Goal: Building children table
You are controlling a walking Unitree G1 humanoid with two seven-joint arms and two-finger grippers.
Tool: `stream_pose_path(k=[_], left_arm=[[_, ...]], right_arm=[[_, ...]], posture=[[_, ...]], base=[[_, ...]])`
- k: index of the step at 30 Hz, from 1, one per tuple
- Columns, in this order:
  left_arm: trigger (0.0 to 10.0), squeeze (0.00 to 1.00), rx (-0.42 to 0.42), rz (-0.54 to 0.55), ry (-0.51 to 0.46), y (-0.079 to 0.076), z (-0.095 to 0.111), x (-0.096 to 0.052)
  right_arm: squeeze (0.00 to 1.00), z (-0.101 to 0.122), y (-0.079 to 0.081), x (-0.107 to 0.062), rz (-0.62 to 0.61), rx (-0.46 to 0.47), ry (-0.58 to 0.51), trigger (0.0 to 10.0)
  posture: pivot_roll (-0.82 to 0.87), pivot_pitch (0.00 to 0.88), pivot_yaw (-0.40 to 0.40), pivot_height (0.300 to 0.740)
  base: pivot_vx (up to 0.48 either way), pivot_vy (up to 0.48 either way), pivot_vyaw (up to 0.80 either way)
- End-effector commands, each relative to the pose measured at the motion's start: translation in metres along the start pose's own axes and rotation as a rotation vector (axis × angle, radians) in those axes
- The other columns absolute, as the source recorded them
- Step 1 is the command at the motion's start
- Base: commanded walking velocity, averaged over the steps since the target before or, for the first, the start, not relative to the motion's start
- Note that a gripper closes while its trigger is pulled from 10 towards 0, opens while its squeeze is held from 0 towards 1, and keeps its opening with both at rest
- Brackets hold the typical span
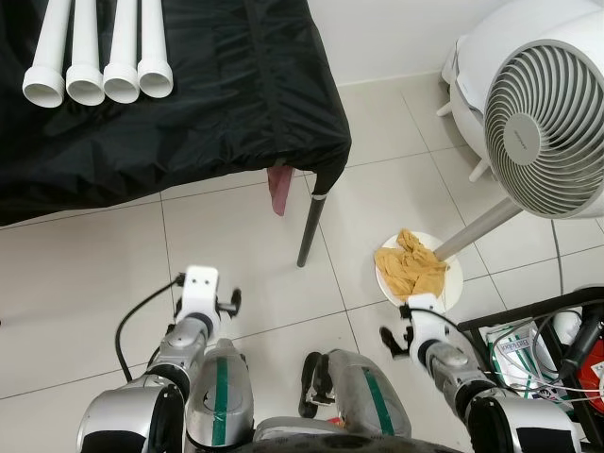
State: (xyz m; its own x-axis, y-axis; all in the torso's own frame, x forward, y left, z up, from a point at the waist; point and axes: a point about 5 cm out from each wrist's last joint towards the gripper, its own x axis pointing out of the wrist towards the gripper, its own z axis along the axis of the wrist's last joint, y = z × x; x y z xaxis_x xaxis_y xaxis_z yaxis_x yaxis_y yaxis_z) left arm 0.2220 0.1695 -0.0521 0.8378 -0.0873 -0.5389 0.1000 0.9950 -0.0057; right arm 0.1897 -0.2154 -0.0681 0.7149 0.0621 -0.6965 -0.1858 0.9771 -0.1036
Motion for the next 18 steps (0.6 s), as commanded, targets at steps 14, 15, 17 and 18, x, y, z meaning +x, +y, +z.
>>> stream_pose_path(k=[14,15,17,18], left_arm=[[10.0,0.00,0.130,-0.232,-0.333,0.002,0.039,-0.011],[10.0,0.00,0.132,-0.274,-0.361,0.000,0.043,-0.014],[10.0,0.00,0.149,-0.307,-0.400,-0.003,0.049,-0.017],[10.0,0.00,0.159,-0.325,-0.425,-0.004,0.053,-0.018]], right_arm=[[0.00,0.069,0.005,0.003,0.079,0.069,-0.439,10.0],[0.00,0.077,0.008,0.001,0.103,0.065,-0.491,10.0],[0.00,0.085,0.011,-0.001,0.130,0.056,-0.544,10.0],[0.00,0.089,0.012,-0.002,0.147,0.050,-0.575,10.0]], posture=[[0.08,0.020,-0.022,0.740],[0.09,0.023,-0.019,0.740],[0.09,0.027,-0.019,0.740],[0.09,0.027,-0.019,0.740]], base=[[0.000,0.000,0.00],[0.000,0.000,0.00],[0.000,0.000,0.00],[0.000,0.000,0.00]])
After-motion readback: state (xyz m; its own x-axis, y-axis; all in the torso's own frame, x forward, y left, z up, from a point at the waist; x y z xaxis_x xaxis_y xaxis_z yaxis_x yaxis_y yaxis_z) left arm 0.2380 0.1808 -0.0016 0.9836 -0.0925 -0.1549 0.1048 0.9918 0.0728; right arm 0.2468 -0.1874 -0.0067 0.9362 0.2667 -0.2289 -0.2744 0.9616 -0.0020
